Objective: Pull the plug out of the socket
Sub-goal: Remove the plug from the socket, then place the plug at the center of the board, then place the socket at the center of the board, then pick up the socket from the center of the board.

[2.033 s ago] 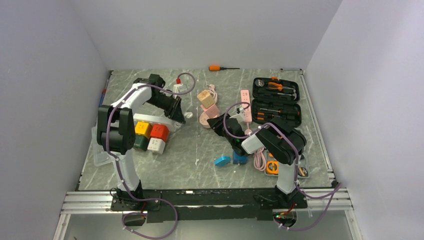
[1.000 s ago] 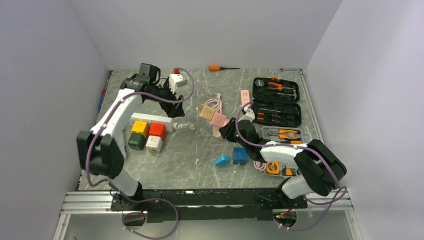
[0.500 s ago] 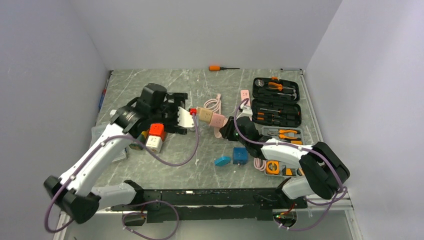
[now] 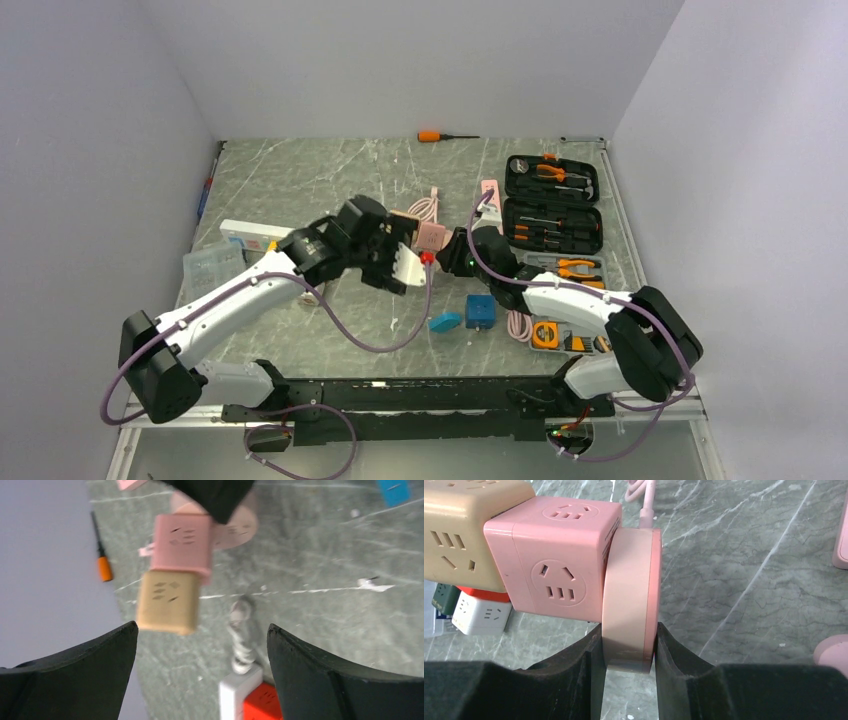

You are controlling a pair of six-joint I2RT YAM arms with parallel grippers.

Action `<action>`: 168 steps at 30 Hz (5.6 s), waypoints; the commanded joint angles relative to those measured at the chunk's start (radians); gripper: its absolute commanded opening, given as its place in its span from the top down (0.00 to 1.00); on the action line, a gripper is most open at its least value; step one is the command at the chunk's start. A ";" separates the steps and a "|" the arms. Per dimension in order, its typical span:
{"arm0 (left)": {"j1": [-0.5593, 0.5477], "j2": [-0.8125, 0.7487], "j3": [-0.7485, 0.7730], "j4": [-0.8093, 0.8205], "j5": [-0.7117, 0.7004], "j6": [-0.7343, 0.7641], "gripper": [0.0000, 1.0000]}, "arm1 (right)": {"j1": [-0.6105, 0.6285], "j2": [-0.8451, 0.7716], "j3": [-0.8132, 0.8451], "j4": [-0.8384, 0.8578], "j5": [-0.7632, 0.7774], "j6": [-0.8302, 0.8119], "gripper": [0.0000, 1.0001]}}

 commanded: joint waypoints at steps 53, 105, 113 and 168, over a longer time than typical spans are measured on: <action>-0.094 0.261 -0.012 0.319 -0.281 -0.096 1.00 | 0.099 -0.202 0.029 0.134 0.003 -0.124 1.00; -0.086 0.067 0.034 -0.084 -0.229 -0.050 1.00 | -0.094 0.074 0.079 -0.054 0.113 -0.126 1.00; -0.164 0.086 -0.019 -0.222 -0.250 0.004 1.00 | -0.262 0.200 0.123 0.152 -0.225 0.036 1.00; -0.406 0.522 0.131 -0.329 -0.134 -0.471 0.01 | -0.334 -0.272 0.163 -0.155 -0.148 -0.042 0.00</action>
